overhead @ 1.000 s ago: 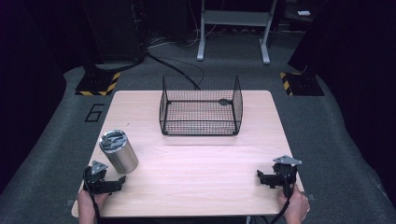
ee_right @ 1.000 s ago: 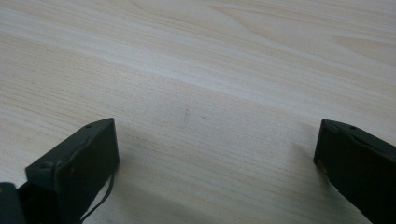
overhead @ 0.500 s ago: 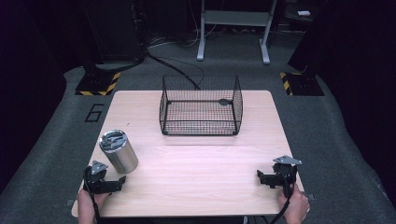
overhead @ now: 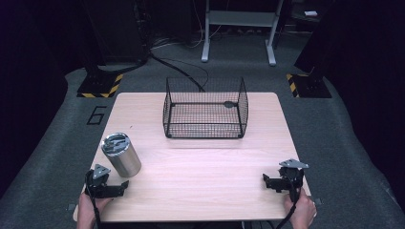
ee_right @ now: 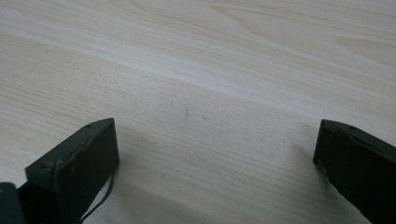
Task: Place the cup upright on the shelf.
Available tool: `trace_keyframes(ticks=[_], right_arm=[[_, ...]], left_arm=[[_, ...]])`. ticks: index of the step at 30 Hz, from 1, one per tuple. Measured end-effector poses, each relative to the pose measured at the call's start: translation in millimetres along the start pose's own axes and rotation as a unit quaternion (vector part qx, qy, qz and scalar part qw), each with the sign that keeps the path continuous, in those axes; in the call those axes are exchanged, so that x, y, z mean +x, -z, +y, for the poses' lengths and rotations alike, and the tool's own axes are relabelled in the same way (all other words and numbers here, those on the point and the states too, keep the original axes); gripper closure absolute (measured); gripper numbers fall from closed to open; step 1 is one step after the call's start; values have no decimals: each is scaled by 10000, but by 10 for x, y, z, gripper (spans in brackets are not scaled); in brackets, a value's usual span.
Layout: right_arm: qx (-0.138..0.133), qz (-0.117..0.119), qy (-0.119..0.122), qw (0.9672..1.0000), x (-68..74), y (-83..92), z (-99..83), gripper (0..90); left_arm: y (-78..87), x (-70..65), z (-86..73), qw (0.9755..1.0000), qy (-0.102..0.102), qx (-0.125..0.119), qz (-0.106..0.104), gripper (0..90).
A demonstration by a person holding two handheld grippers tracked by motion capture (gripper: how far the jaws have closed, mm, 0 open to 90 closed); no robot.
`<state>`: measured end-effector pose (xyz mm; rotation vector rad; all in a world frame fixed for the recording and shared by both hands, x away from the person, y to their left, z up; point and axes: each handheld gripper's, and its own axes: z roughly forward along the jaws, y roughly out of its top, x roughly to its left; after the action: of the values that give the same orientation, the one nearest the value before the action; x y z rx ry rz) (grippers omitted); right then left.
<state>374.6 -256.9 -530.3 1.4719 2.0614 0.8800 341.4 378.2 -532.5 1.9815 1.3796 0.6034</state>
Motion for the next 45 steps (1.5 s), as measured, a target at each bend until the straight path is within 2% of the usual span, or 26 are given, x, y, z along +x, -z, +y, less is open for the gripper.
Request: trace_keyframes(ticks=[2,6,10,11,15,17,19,20,24,26,30,35,38,41,45], right_arm=[[1,-1,1,10000,-1,0,0,0],[1,1,0,10000,0,0,0,0],[-1,-1,3,10000,-1,0,0,0],[-1,-1,3,10000,-1,0,0,0],[1,-1,3,10000,-1,0,0,0],[0,0,3,10000,-1,0,0,0],[0,-1,5,10000,-1,0,0,0],[0,-1,2,10000,-1,0,0,0],[1,0,3,10000,-1,0,0,0],[1,2,2,10000,-1,0,0,0],[0,0,1,10000,-1,0,0,0],[0,-1,1,10000,0,0,0,0],[-3,-4,3,10000,1,0,0,0],[-2,-10,-16,10000,5,1,-2,0],[4,-3,-15,10000,4,2,-1,0]], left_arm=[[2,-6,-4,10000,15,-25,8,0],[63,2,-16,9997,126,-155,-130,0],[165,-9,18,9982,260,-476,-255,0],[165,-9,18,9982,260,-476,-255,0],[244,-10,82,9961,373,-710,-361,0],[287,-1,120,9955,354,-801,-373,0],[333,2,176,9935,412,-941,-491,0],[348,-1,197,9932,414,-959,-505,0],[384,-7,257,9925,393,-1044,-498,0],[418,-9,322,9913,413,-1133,-530,0],[448,-25,398,9910,357,-1197,-485,0],[505,-9,491,9879,410,-1429,-433,0],[520,16,514,9868,468,-1478,-461,0],[572,55,553,9832,585,-1651,-513,0],[586,63,640,9834,521,-1674,-477,0]])
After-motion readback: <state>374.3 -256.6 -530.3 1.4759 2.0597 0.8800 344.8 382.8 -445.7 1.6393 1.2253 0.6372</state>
